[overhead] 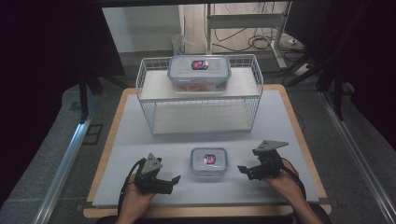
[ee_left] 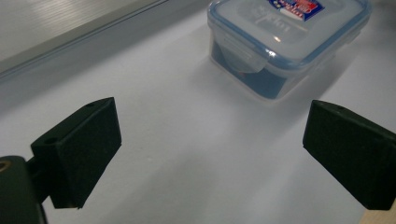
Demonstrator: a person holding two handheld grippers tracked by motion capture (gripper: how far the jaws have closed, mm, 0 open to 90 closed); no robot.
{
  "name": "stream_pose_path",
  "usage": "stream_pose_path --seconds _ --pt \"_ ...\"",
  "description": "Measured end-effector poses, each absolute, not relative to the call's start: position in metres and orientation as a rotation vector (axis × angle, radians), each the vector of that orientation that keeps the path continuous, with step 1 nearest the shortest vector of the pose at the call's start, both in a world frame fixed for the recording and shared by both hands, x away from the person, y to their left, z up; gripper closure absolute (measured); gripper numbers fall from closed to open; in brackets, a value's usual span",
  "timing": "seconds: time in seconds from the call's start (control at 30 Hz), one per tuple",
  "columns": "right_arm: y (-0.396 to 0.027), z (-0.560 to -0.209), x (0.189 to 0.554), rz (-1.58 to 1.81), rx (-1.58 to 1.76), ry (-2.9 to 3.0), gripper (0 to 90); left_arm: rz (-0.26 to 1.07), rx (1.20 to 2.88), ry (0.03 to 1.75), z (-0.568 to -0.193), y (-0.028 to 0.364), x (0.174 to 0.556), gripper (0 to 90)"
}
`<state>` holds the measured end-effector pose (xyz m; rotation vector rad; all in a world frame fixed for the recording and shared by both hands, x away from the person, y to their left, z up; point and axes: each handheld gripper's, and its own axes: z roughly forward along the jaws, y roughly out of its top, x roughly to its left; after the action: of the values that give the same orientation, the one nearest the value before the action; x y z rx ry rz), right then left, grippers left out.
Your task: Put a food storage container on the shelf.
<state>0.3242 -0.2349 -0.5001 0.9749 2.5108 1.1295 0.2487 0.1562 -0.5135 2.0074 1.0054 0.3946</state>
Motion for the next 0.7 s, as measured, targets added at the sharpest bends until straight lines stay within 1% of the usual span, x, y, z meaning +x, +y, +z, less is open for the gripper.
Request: stream_pose_path --seconds 0.13,0.23,0.3,0.4,0.53,0.63,0.7 --pt "-0.231 -0.501 0.324 1.125 0.979 2.540 2.5 0.316 1.992 1.006 -0.513 0.154 0.256 2.1" --pt "-0.228 -0.503 0.325 1.129 0.998 2.547 2.3 0.263 1.977 1.003 -0.514 0.150 0.262 1.7" --pt "-0.226 -0.502 0.326 1.142 1.017 2.562 2.4 0.262 1.977 1.005 -0.513 0.147 0.266 3.0" --pt "-0.224 -0.499 0.327 1.149 1.024 2.567 6.4 0.237 1.975 0.998 -0.511 0.142 0.272 5.1" --pt "-0.220 -0.496 0.329 1.195 1.056 2.597 11.3 0.169 1.937 1.004 -0.512 0.140 0.280 9.0" --pt "-0.216 -0.495 0.331 1.226 1.074 2.633 14.7 0.113 1.908 1.008 -0.512 0.140 0.288 13.9" --pt "-0.212 -0.495 0.332 1.236 1.071 2.653 16.2 0.064 1.895 1.004 -0.513 0.140 0.295 19.0"
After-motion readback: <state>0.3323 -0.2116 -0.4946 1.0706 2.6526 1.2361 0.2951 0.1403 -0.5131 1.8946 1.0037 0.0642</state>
